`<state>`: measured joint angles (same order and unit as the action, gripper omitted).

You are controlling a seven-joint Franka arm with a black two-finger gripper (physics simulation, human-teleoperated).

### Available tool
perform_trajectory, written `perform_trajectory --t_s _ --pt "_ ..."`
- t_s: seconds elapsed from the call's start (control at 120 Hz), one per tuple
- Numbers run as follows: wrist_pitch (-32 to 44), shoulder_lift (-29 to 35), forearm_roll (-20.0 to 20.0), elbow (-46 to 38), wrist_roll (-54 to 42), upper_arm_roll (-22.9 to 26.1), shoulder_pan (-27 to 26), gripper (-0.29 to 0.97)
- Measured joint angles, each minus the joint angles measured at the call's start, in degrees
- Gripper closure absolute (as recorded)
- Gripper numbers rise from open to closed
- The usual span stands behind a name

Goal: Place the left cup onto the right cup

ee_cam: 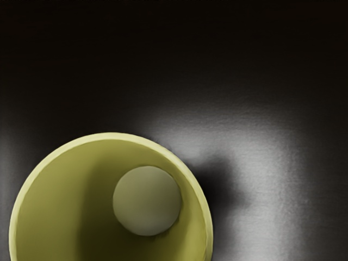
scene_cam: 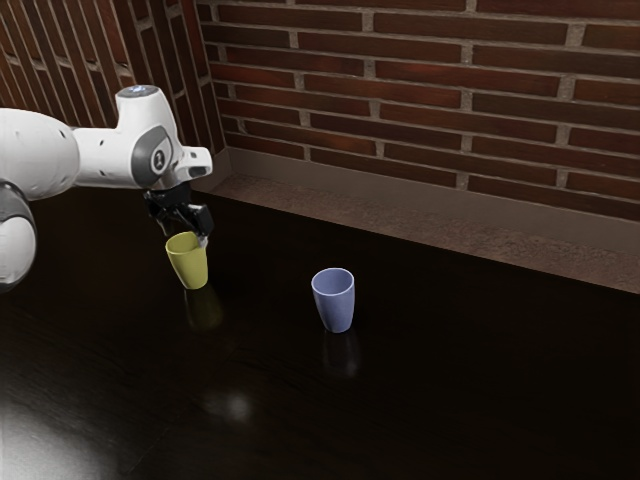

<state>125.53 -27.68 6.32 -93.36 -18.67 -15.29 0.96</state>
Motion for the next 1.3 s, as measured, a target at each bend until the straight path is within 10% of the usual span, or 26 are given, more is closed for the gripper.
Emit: perform_trajectory --t_s 1.3 --pt "2.1 -3.9 3.2 0.4 -1.5 0.0 0.1 0.19"
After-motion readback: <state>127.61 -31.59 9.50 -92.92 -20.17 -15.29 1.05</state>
